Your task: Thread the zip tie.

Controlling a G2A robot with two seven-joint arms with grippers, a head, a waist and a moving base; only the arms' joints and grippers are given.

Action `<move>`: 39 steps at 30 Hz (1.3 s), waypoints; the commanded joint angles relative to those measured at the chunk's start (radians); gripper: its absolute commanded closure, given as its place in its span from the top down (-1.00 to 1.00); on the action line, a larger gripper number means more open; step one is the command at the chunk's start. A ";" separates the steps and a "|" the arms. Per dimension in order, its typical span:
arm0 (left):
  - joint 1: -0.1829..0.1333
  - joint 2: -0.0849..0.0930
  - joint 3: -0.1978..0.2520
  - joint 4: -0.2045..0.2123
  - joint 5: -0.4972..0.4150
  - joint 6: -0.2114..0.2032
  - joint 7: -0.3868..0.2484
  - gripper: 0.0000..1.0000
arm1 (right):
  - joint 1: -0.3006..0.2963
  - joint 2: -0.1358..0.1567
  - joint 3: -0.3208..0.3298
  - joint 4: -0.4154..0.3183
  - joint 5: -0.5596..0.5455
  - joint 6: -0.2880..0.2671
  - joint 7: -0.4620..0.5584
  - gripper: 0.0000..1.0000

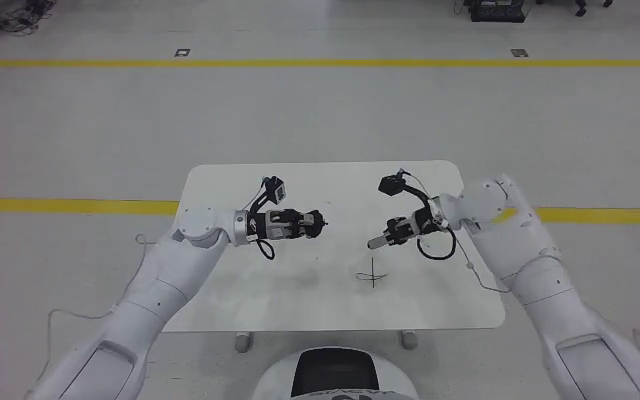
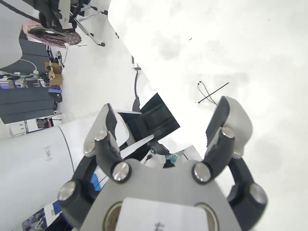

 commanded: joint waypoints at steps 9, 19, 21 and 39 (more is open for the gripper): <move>0.000 0.000 0.000 0.000 0.000 0.000 0.000 -1.00 | -0.004 0.002 -0.011 -0.021 -0.051 0.000 -0.012 1.00; 0.000 0.000 0.000 0.000 0.000 0.000 0.000 -1.00 | 0.125 0.042 -0.269 -0.044 -0.260 0.000 -0.003 1.00; 0.000 0.000 0.000 0.000 0.000 0.000 0.000 -1.00 | 0.161 0.047 -0.337 -0.023 -0.248 0.000 -0.003 1.00; 0.000 0.000 0.000 0.000 0.000 0.000 0.000 -1.00 | 0.209 0.053 -0.528 -0.053 -0.292 0.000 -0.035 1.00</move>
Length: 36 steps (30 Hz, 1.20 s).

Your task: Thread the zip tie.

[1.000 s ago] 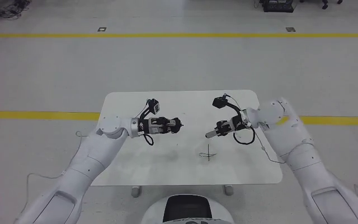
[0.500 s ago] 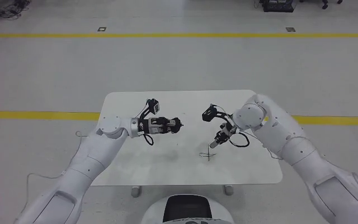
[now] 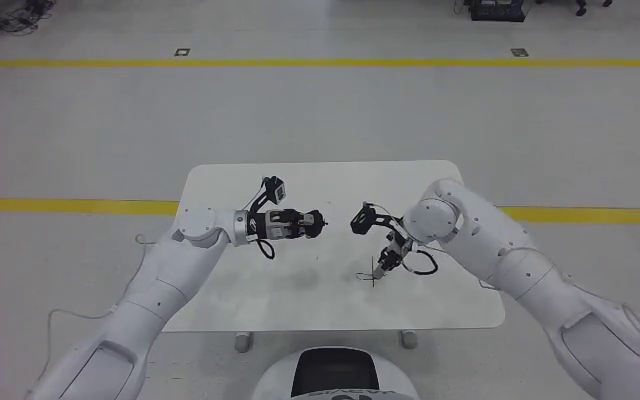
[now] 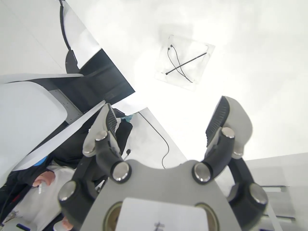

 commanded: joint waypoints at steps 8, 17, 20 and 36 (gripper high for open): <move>0.000 0.000 0.000 0.000 0.000 0.000 0.000 -1.00 | 0.079 0.004 -0.190 0.003 -0.069 0.000 -0.066 1.00; 0.000 0.000 0.000 0.000 0.000 0.000 0.000 -1.00 | 0.066 0.005 -0.196 -0.002 -0.090 0.000 -0.106 1.00; 0.000 0.000 0.000 0.000 0.000 0.000 0.000 -1.00 | 0.067 0.006 -0.219 -0.006 -0.119 0.000 -0.130 1.00; 0.000 0.000 0.000 0.000 0.000 0.000 0.000 -1.00 | 0.116 0.005 -0.354 0.003 -0.170 0.001 -0.248 1.00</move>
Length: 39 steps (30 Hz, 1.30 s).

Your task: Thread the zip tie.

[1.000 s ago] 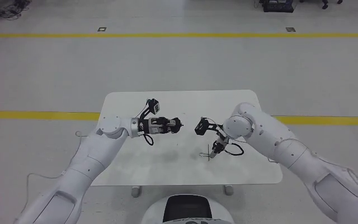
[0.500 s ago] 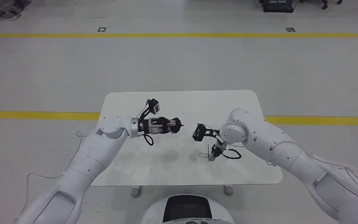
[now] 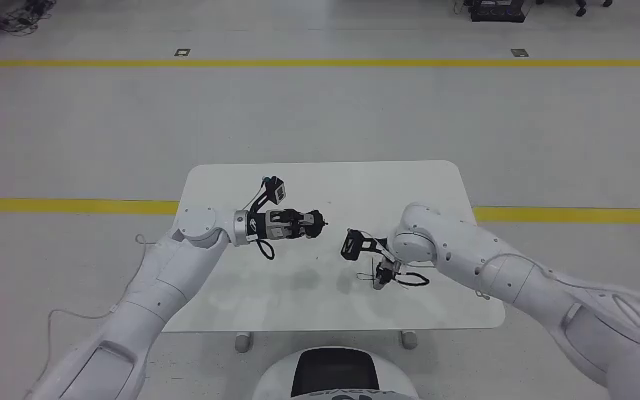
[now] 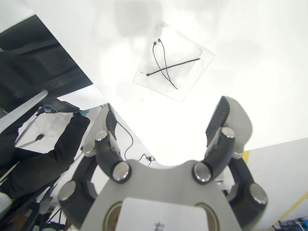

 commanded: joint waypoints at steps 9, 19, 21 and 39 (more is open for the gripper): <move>0.000 0.000 0.000 0.000 0.000 0.000 0.000 -1.00 | -0.016 -0.010 -0.018 0.032 -0.054 0.000 -0.098 -0.04; 0.000 0.000 0.000 0.000 0.000 0.000 0.000 -1.00 | -0.034 -0.045 -0.021 0.079 -0.062 0.000 -0.101 -0.24; 0.000 0.000 0.000 0.000 0.000 0.000 0.000 -1.00 | -0.039 -0.054 -0.021 0.092 -0.065 0.000 -0.105 -0.26; 0.000 0.000 0.000 0.000 0.000 0.000 0.000 -1.00 | -0.064 -0.135 -0.021 0.214 -0.090 0.000 -0.121 -0.52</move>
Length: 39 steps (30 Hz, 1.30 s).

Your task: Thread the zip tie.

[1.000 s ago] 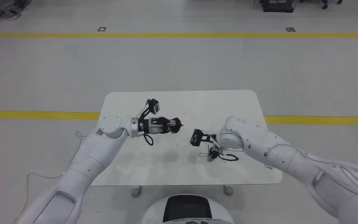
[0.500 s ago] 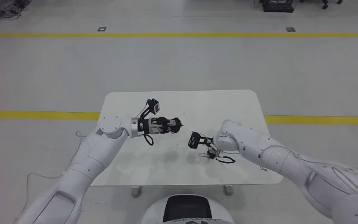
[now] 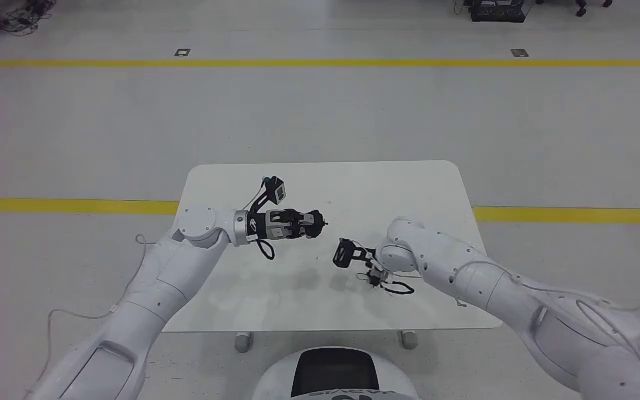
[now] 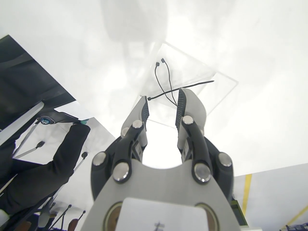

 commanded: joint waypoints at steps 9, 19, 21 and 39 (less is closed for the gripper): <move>0.000 0.000 0.000 0.000 0.000 0.000 0.000 -1.00 | -0.003 -0.031 0.000 0.060 -0.016 0.000 -0.037 -0.58; 0.000 0.000 0.000 0.000 0.000 0.000 0.000 -1.00 | -0.006 -0.052 0.000 0.099 -0.023 0.000 -0.046 -0.64; 0.000 0.000 0.000 0.000 0.000 0.000 0.000 -1.00 | -0.007 -0.056 0.000 0.104 -0.023 0.000 -0.044 -0.66; 0.000 0.000 0.000 0.000 0.000 0.000 0.000 -1.00 | -0.012 -0.086 0.000 0.145 -0.028 0.000 -0.042 -0.72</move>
